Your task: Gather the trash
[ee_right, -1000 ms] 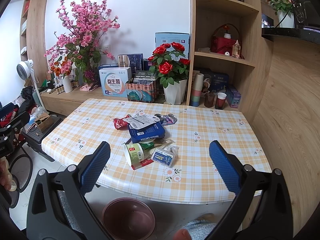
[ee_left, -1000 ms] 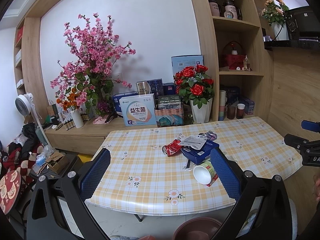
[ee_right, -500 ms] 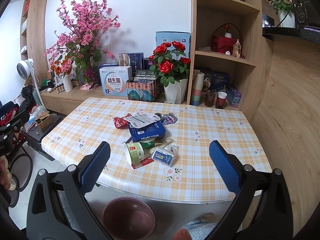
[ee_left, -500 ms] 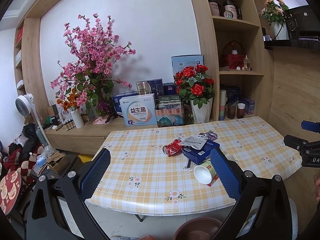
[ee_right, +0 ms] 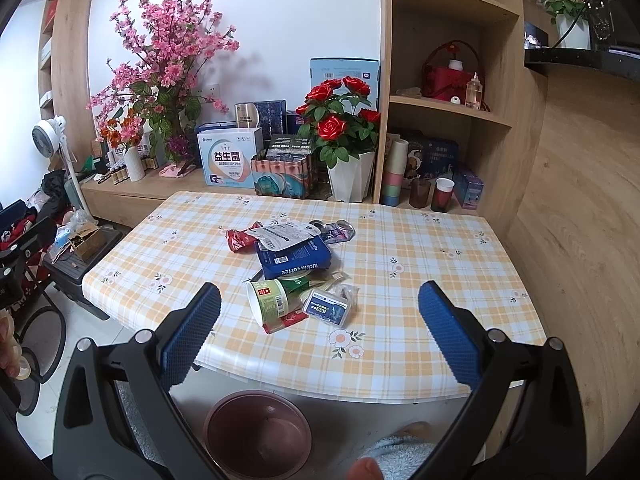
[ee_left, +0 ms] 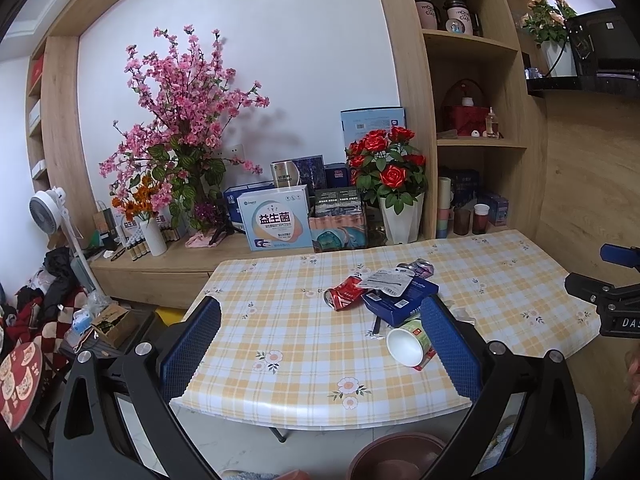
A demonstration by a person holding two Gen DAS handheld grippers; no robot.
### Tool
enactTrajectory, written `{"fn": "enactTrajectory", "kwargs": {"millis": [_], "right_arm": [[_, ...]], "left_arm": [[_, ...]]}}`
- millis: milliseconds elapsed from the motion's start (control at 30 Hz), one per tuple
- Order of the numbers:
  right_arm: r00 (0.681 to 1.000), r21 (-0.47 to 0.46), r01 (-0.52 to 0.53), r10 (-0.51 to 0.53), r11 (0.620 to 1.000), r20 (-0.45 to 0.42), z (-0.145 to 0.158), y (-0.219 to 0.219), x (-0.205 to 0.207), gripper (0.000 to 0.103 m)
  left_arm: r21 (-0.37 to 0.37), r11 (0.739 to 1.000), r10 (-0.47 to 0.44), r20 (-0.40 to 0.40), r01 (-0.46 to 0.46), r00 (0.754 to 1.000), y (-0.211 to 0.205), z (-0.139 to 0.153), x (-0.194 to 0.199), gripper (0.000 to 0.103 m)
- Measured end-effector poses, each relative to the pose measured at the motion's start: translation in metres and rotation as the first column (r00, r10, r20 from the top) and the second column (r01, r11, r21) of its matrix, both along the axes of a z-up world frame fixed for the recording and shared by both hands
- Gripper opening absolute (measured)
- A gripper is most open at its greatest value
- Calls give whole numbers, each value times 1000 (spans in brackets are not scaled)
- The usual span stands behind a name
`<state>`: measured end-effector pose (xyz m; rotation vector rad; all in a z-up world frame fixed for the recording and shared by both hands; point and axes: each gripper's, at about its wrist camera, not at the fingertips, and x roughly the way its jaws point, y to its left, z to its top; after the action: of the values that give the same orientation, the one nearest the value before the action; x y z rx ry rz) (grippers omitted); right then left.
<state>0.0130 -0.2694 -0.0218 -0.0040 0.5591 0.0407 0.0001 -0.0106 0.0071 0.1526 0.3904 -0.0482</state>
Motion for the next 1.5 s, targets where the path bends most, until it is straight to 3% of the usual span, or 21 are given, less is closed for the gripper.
{"fn": "enactTrajectory", "kwargs": {"millis": [267, 467, 800, 1200, 1500], "right_arm": [[1000, -3, 3, -3, 1000, -7, -5, 0, 1, 97], [1000, 4, 14, -14, 1000, -19, -14, -5, 5, 97], [994, 21, 76, -74, 997, -76, -70, -27, 32, 98], [968, 49, 117, -103, 992, -227, -163, -54, 90, 98], [939, 71, 147, -117, 987, -323, -214, -70, 129, 98]], "left_arm": [[2, 1000, 3, -1, -2, 1000, -1, -3, 0, 98], [-46, 999, -20, -40, 18, 999, 1, -13, 10, 98], [-33, 999, -32, -161, 27, 986, -1, -71, 47, 98], [-33, 987, -161, -296, 158, 941, -43, -153, 115, 98], [-25, 937, -338, -326, 349, 883, -75, -204, 178, 98]]}}
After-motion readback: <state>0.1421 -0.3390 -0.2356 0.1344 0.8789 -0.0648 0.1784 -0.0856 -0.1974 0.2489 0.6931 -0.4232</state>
